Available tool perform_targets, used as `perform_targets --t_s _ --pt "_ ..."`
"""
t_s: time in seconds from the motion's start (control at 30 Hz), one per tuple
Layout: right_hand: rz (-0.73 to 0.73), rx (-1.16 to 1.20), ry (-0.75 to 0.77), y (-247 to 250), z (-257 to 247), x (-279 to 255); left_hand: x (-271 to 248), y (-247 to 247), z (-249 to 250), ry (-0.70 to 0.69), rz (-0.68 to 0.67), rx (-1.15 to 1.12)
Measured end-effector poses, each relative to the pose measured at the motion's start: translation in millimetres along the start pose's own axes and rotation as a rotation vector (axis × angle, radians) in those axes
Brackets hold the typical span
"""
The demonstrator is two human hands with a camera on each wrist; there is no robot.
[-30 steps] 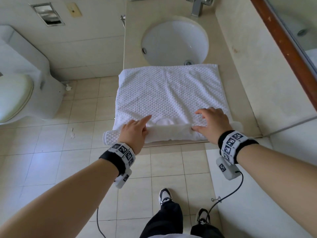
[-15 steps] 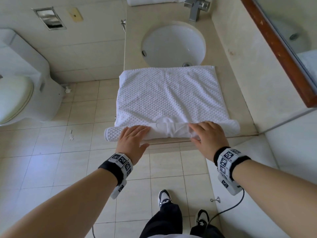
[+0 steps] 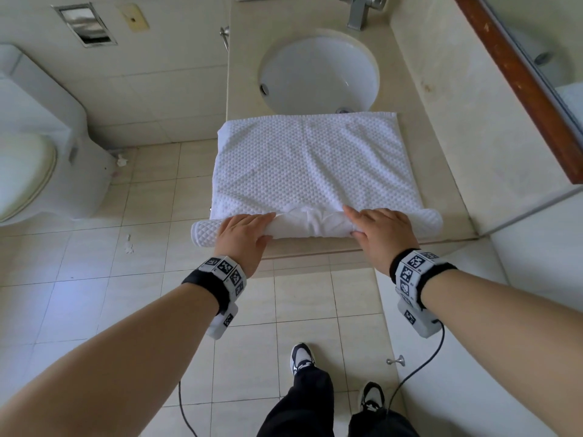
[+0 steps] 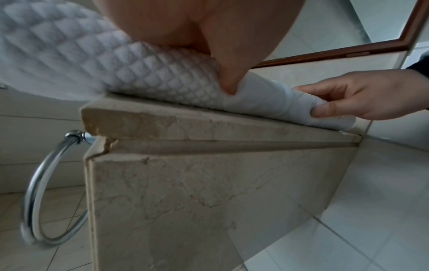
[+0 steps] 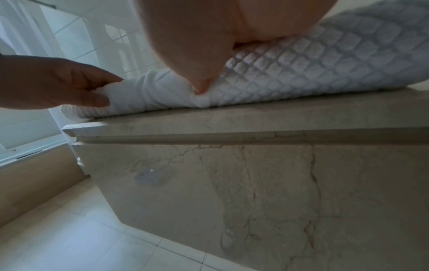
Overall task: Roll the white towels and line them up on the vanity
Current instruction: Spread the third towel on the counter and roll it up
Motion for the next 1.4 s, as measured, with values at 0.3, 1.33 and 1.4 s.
perform_targets --t_s 0.3,1.33,1.4 --pt "-0.161 0.102 0.011 9.1 6.0 -5.6 -16.1 -1.6 -4.0 0.206 -0.144 -0.079" --pt "-0.219 0.222 0.001 9.7 -0.6 48.2 30.0 5.2 -3.9 0.129 -0.117 -0.082" --pt "-0.156 0.241 -0.014 11.8 -3.6 36.4 23.4 4.6 -2.5 0.115 -0.105 -0.074"
Point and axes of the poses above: each hand's wrist, its own x-axis towards the middle knuckle, its own y-axis out of the back of the hand, z = x × y, the point moved 9 cm from there along x, towards the middle knuckle, and after that the axes turned 8 degrees about -y, right-handed, at the moved point
